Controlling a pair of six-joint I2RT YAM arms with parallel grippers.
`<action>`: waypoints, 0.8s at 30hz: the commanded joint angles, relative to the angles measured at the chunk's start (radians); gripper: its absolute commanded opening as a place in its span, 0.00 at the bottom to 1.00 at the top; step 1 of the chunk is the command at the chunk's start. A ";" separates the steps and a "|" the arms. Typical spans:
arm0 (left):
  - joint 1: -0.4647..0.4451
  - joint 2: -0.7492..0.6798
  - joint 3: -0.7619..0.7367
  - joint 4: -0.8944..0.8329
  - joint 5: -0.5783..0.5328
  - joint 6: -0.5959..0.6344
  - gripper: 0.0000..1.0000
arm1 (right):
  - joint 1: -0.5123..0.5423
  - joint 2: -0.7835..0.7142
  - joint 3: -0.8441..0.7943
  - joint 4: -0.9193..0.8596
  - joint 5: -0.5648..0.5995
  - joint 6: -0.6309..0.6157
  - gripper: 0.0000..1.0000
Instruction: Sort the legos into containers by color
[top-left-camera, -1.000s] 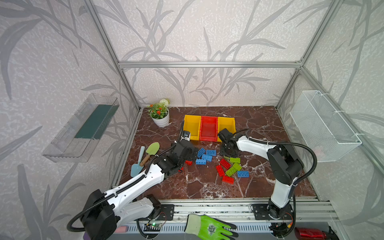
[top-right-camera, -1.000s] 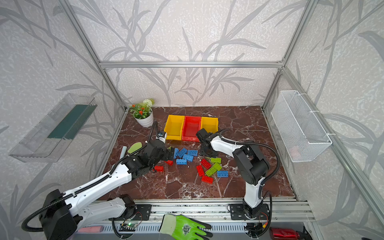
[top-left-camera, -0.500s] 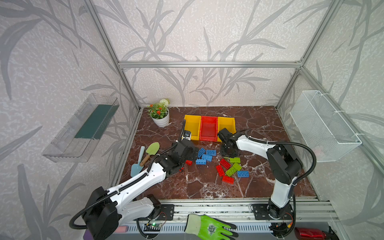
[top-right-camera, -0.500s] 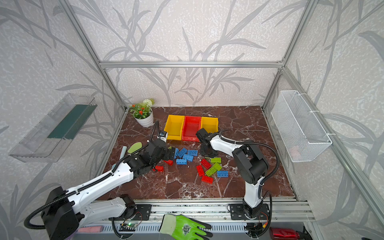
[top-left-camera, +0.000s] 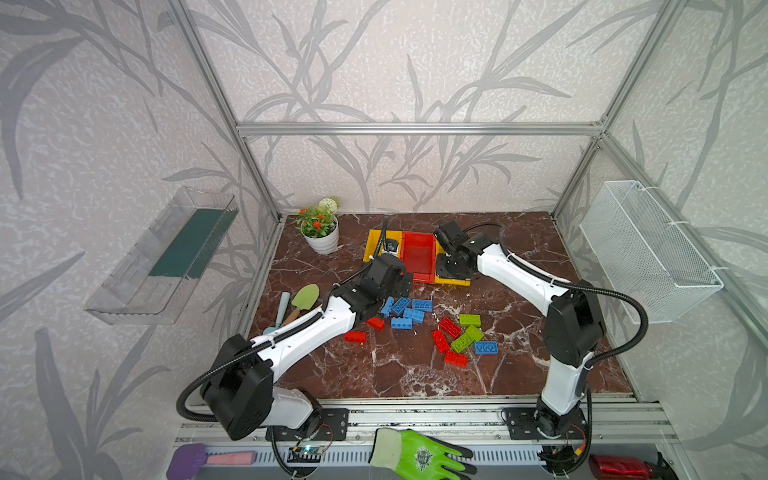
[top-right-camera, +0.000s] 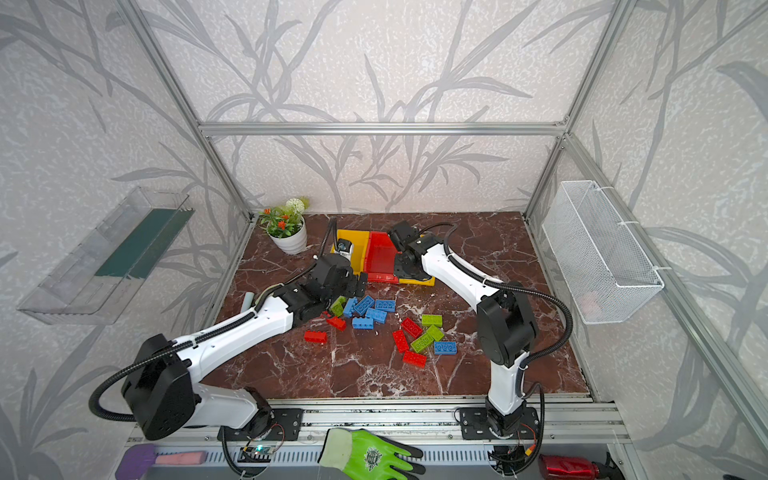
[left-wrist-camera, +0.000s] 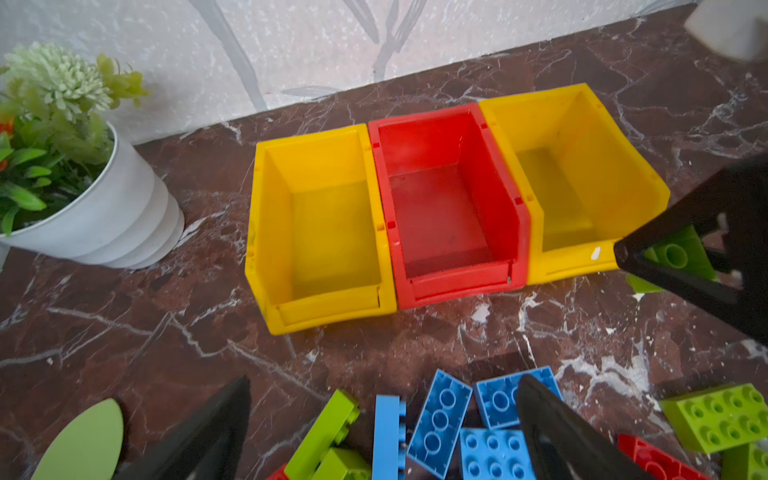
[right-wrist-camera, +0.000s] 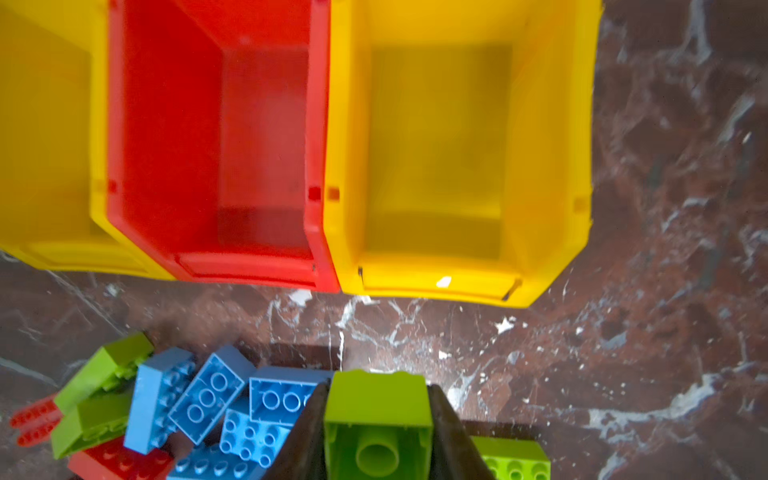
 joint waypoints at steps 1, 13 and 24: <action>0.011 0.029 0.056 0.040 0.028 0.031 0.99 | -0.041 0.086 0.096 -0.053 0.017 -0.074 0.31; 0.113 0.080 0.113 0.075 0.104 0.028 0.99 | -0.106 0.346 0.401 -0.154 -0.037 -0.129 0.31; 0.179 0.100 0.127 0.101 0.137 0.051 0.99 | -0.123 0.529 0.649 -0.270 -0.056 -0.139 0.49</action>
